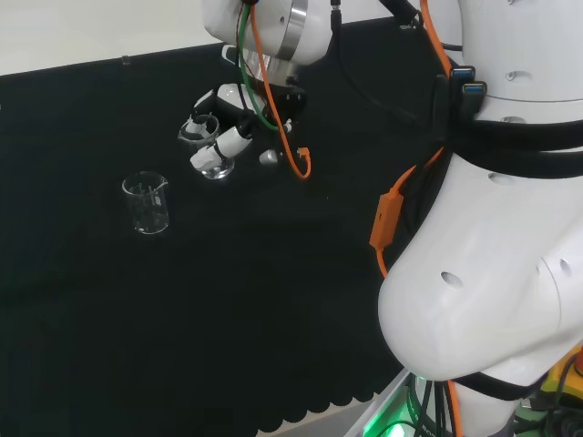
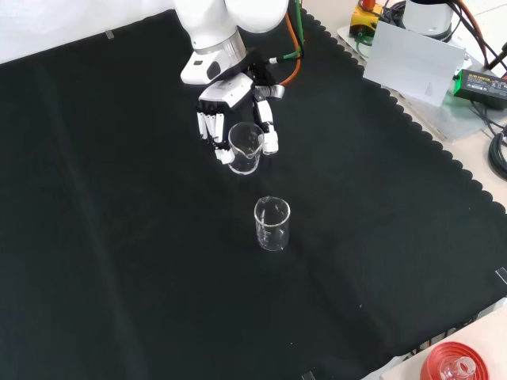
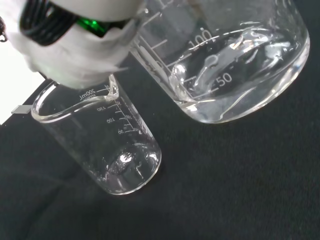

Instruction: Pour the water from the handheld beaker into the one on the table.

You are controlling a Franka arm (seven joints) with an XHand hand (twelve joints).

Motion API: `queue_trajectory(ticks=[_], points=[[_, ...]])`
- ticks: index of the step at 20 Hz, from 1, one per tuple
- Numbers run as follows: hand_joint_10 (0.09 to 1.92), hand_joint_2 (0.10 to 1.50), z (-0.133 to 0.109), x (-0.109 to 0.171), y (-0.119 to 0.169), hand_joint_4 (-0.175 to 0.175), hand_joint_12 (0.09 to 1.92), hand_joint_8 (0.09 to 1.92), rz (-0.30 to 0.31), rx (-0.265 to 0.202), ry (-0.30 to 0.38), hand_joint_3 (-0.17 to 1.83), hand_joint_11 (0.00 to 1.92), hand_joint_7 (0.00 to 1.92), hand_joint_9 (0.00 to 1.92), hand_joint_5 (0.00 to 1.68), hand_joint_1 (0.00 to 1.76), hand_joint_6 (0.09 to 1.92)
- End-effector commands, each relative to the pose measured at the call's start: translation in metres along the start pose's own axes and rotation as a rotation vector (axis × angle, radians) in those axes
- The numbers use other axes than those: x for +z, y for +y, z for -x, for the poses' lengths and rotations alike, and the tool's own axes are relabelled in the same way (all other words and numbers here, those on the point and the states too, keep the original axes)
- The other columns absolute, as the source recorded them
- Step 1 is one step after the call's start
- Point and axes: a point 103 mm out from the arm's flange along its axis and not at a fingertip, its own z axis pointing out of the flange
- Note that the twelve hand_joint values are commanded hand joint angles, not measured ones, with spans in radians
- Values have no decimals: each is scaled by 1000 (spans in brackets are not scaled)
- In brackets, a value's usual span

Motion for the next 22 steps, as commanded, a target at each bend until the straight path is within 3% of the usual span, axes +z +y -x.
queue_trajectory(ticks=[1,12,22], points=[[87,781,-3,0,1,175,923,87,-10,5,-6,419,1122,1814,1656,1283,1116,569],[87,773,-10,5,7,175,923,87,-96,12,-93,433,1109,1810,1652,1282,1117,575],[87,738,-31,13,26,175,951,87,-207,36,-248,507,1093,1812,1653,1276,1119,609]])
